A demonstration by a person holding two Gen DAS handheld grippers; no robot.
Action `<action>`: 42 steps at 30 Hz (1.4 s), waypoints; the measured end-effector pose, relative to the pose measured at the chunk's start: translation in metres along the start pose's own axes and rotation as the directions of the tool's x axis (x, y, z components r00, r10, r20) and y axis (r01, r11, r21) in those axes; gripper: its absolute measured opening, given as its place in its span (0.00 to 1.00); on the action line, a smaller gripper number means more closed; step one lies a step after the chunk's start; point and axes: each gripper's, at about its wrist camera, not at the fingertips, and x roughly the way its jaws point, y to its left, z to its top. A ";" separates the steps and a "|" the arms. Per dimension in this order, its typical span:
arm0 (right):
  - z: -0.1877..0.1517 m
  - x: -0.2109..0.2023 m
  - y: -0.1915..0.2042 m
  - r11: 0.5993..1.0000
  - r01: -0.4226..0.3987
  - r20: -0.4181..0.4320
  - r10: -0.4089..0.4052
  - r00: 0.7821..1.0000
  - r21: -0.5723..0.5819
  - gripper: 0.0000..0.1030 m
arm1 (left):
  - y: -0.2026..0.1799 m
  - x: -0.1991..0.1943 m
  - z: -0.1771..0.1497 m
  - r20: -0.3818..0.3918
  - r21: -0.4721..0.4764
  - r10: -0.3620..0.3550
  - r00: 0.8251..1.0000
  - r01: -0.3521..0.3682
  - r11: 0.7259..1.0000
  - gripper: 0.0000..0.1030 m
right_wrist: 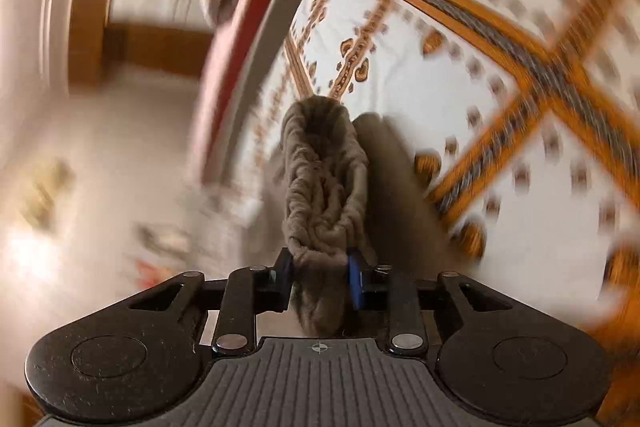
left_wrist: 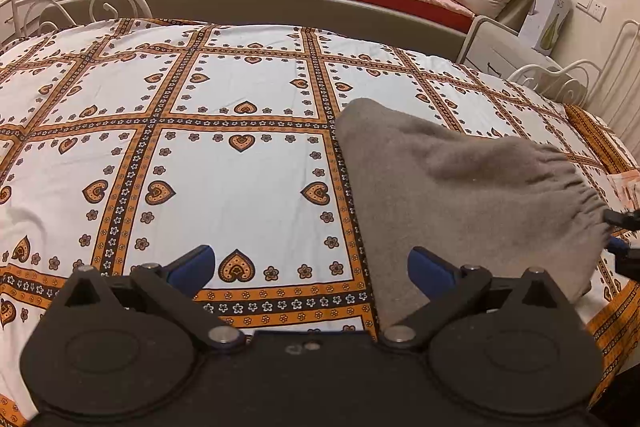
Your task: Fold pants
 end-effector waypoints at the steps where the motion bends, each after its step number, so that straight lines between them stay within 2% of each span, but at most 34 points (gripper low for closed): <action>1: -0.001 -0.004 -0.008 0.999 -0.002 0.014 0.002 1.000 0.037 0.28 | 0.000 0.001 0.000 -0.002 0.002 0.002 1.000 -0.002 1.000 0.94; 2: 0.001 -0.002 -0.017 0.998 0.051 0.019 -0.052 0.998 0.042 0.28 | -0.001 0.002 0.001 -0.005 0.007 0.004 1.000 -0.004 1.000 0.94; 4: 0.008 0.008 -0.018 0.982 0.180 0.016 -0.179 0.984 -0.055 0.31 | -0.001 0.004 0.002 -0.007 0.005 0.009 1.000 -0.009 1.000 0.94; 6: 0.009 0.003 -0.001 0.971 0.177 0.065 -0.169 0.983 -0.158 0.32 | -0.001 0.004 0.002 -0.001 -0.012 0.007 1.000 -0.007 1.000 0.94; 8: 0.004 -0.006 0.025 0.903 0.265 0.173 -0.217 0.961 -0.337 0.32 | -0.003 0.003 0.003 0.011 -0.012 0.007 1.000 -0.007 1.000 0.94; 9: 0.003 -0.008 0.033 0.888 0.266 0.191 -0.207 0.959 -0.376 0.32 | -0.003 0.003 0.004 0.013 -0.009 0.007 1.000 -0.007 1.000 0.94; 10: 0.004 -0.008 0.039 0.883 0.239 0.186 -0.177 0.966 -0.403 0.32 | -0.004 0.004 0.004 0.012 -0.008 0.007 1.000 -0.007 1.000 0.94; 13: 0.011 0.005 0.049 0.862 0.221 0.170 -0.159 0.972 -0.457 0.32 | -0.006 0.006 0.003 0.001 -0.001 0.009 1.000 -0.009 1.000 0.94; 16: 0.016 0.026 0.051 0.845 0.237 0.160 -0.181 0.970 -0.480 0.32 | -0.005 0.007 0.002 -0.005 0.000 0.013 1.000 -0.013 1.000 0.94; 19: 0.018 0.046 0.051 0.809 0.243 0.160 -0.186 0.969 -0.535 0.32 | -0.002 0.005 0.001 -0.004 -0.005 0.019 1.000 -0.019 1.000 0.94; 22: 0.023 0.071 0.057 0.774 0.235 0.117 -0.206 0.971 -0.588 0.32 | 0.003 0.004 0.000 -0.009 -0.012 0.029 1.000 -0.029 0.999 0.94; 23: 0.023 0.078 0.060 0.762 0.227 0.093 -0.216 0.972 -0.606 0.29 | 0.005 0.003 -0.001 -0.013 -0.012 0.033 0.999 -0.033 0.999 0.94; 24: 0.023 0.081 0.063 0.765 0.215 0.087 -0.205 0.975 -0.607 0.24 | 0.007 0.003 -0.001 -0.015 -0.012 0.035 0.999 -0.035 0.999 0.94; 25: 0.026 0.080 0.066 0.796 0.162 0.067 -0.151 0.986 -0.584 0.13 | 0.009 0.003 -0.001 -0.016 -0.015 0.040 0.999 -0.040 0.999 0.94; 26: 0.030 0.076 0.070 0.832 0.093 0.050 -0.078 0.996 -0.548 0.12 | 0.011 0.003 -0.001 -0.015 -0.018 0.043 0.999 -0.043 0.999 0.94; 28: 0.033 0.072 0.077 0.841 0.086 0.098 -0.040 0.994 -0.534 0.11 | 0.013 0.004 0.000 -0.017 -0.025 0.044 0.999 -0.044 0.999 0.94; 29: 0.036 0.075 0.074 0.845 0.117 0.116 -0.065 0.991 -0.522 0.11 | 0.012 0.005 0.001 -0.016 -0.023 0.044 0.999 -0.044 0.999 0.94; 30: 0.041 0.084 0.066 0.839 0.199 0.136 -0.150 0.979 -0.506 0.11 | 0.011 0.006 0.001 -0.016 -0.020 0.042 0.999 -0.043 0.999 0.94; 31: 0.045 0.094 0.055 0.817 0.294 0.149 -0.253 0.956 -0.496 0.11 | 0.010 0.007 0.001 -0.017 -0.016 0.041 0.999 -0.042 0.999 0.94; 32: 0.048 0.100 0.044 0.810 0.325 0.142 -0.294 0.945 -0.488 0.11 | 0.008 0.009 0.002 -0.020 -0.013 0.041 0.999 -0.041 0.999 0.94; 34: 0.050 0.094 0.037 0.844 0.279 0.132 -0.246 0.960 -0.458 0.12 | 0.005 0.010 0.002 -0.020 -0.006 0.037 0.999 -0.038 0.999 0.94; 36: 0.048 0.083 0.046 0.833 0.252 0.128 -0.217 0.968 -0.493 0.12 | 0.003 0.010 0.003 -0.015 -0.003 0.033 0.999 -0.033 0.999 0.94; 37: 0.045 0.073 0.051 0.821 0.252 0.144 -0.207 0.968 -0.512 0.17 | 0.003 0.010 0.003 -0.010 -0.006 0.030 1.000 -0.030 1.000 0.94; 39: 0.042 0.053 0.057 0.811 0.242 0.162 -0.183 0.970 -0.532 0.42 | 0.001 0.008 0.004 0.001 -0.009 0.017 1.000 -0.017 1.000 0.94; 40: 0.039 0.044 0.059 0.811 0.225 0.150 -0.170 0.974 -0.540 0.76 | 0.000 0.008 0.004 0.004 -0.006 0.014 1.000 -0.014 1.000 0.94; 41: 0.035 0.037 0.058 0.809 0.225 0.147 -0.172 0.974 -0.544 0.97 | -0.001 0.008 0.005 0.006 -0.001 0.013 1.000 -0.013 1.000 0.94; 42: 0.030 0.031 0.059 0.801 0.233 0.152 -0.178 0.972 -0.552 0.98 | -0.002 0.009 0.005 0.007 0.001 0.013 1.000 -0.013 1.000 0.94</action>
